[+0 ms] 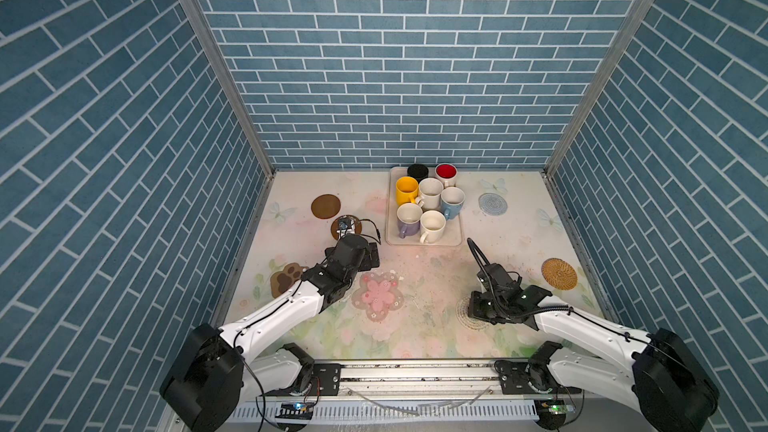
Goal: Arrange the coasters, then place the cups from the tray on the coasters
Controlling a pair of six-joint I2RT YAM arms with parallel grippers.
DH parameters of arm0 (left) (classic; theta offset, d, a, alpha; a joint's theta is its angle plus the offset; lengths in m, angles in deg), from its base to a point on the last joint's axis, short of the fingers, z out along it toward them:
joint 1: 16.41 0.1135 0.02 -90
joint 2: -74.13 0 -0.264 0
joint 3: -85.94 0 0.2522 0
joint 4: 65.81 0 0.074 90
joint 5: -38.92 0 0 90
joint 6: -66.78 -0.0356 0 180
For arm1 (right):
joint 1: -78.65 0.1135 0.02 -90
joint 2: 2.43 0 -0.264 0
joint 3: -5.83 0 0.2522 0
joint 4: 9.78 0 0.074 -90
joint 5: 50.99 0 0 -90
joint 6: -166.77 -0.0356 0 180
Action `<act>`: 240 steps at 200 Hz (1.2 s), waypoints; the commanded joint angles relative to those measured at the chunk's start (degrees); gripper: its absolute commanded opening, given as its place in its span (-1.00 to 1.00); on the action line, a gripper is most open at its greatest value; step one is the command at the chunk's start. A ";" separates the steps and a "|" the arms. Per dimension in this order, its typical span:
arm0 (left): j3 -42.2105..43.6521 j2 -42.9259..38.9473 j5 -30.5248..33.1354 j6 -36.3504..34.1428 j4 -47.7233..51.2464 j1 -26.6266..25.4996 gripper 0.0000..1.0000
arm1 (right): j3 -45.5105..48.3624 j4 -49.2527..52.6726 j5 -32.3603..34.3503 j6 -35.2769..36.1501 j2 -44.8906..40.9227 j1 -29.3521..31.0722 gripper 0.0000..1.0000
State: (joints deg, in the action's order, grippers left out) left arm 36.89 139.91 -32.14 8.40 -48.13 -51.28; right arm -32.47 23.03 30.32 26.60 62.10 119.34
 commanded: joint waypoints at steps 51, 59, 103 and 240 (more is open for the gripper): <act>4.99 -3.65 -2.59 4.05 2.20 -0.29 0.99 | -8.75 -8.79 -3.50 -0.02 17.73 2.03 -1.00; 5.30 -4.20 -3.04 4.16 2.34 -0.32 0.99 | -10.01 -9.74 -4.02 0.07 19.67 2.41 -1.00; 4.94 -5.59 -3.29 4.54 6.82 -0.20 0.98 | -17.83 -11.68 -5.92 0.51 28.51 5.29 -1.00; 7.12 -4.97 -8.36 6.09 15.41 -0.23 0.65 | -25.02 -6.99 -2.89 4.48 22.67 8.08 -0.39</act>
State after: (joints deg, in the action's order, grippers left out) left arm 42.82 134.73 -39.14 14.49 -36.00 -51.31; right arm -54.30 11.92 25.73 28.52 89.03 127.14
